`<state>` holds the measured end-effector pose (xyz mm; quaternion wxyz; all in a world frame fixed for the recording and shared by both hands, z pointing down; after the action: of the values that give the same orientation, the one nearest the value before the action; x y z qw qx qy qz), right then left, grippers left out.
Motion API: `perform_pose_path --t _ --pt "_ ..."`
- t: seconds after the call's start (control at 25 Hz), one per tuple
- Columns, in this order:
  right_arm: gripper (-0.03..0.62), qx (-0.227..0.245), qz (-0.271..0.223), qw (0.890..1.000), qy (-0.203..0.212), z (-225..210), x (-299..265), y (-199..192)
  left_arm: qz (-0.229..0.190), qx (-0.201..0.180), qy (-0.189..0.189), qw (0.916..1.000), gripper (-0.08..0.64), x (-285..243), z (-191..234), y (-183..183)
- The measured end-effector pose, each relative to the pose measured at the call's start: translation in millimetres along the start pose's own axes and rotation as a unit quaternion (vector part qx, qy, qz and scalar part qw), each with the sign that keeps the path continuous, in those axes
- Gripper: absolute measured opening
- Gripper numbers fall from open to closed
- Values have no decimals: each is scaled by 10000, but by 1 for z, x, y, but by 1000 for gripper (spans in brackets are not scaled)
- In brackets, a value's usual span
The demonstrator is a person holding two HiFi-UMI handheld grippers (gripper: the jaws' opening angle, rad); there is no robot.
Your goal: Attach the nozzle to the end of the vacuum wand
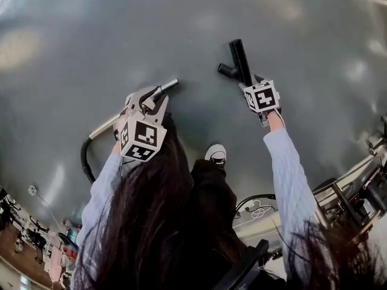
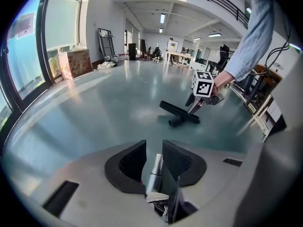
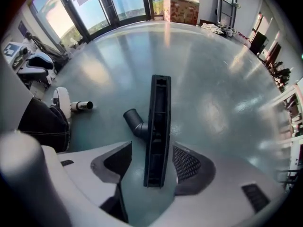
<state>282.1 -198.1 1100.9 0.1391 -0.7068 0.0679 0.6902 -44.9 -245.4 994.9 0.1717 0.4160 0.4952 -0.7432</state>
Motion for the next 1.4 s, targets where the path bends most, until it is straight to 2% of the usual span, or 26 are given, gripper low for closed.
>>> perform_pose_path --t 0.12,0.28,0.4,0.48,0.56,0.6,0.64,0.72,0.8,0.84,0.96,1.12,1.32,1.4 --pt "256 4 187 9998 -24 -6 -39 -5 -46 132 -102 9999 107 -15 3 -13" --pt "264 -53 290 9995 101 -27 -60 -7 -67 233 -239 9994 106 -32 6 -6" --pt "261 159 365 9992 47 -18 -69 0 -47 316 -158 9994 106 -33 10 -14" --pt "251 313 430 9986 48 -7 -72 7 -39 507 -62 9987 100 -30 12 -21" --pt "247 730 348 9967 25 6 -71 19 -42 690 -2 9976 95 -26 15 -27" --pt "245 1182 261 9926 -19 15 -68 29 -44 749 14 9972 95 -24 16 -29" --pt "245 1765 177 9841 -52 26 -65 40 -47 789 25 9969 95 -22 16 -31" --pt "245 2924 103 9562 -22 51 -60 63 -58 829 39 9965 95 -19 17 -34" --pt "245 3602 95 9328 33 77 -57 78 -72 840 47 9964 95 -17 17 -37" --pt "244 3718 93 9282 62 87 -58 81 -79 842 51 9964 95 -15 17 -39" --pt "244 3830 78 9235 210 118 -65 88 -101 850 64 9963 95 -12 16 -43" --pt "244 4206 68 9071 106 132 -64 100 -130 881 87 9960 95 -7 17 -49" --pt "244 4225 230 9060 127 128 -82 96 -168 950 129 9953 95 0 17 -57" --pt "244 4315 272 9016 154 128 -89 97 -187 986 151 9948 95 4 17 -60"
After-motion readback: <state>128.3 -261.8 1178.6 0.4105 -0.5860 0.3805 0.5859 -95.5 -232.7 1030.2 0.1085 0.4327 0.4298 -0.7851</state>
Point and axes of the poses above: the fingertips, and each gripper's own axes: x backward along the fingers, z to its left, y out of its top, the point moved 6 cm from there along x, backward along the fingers, and after that the axes turned 3 degrees about -y, right-handed, at the moved point
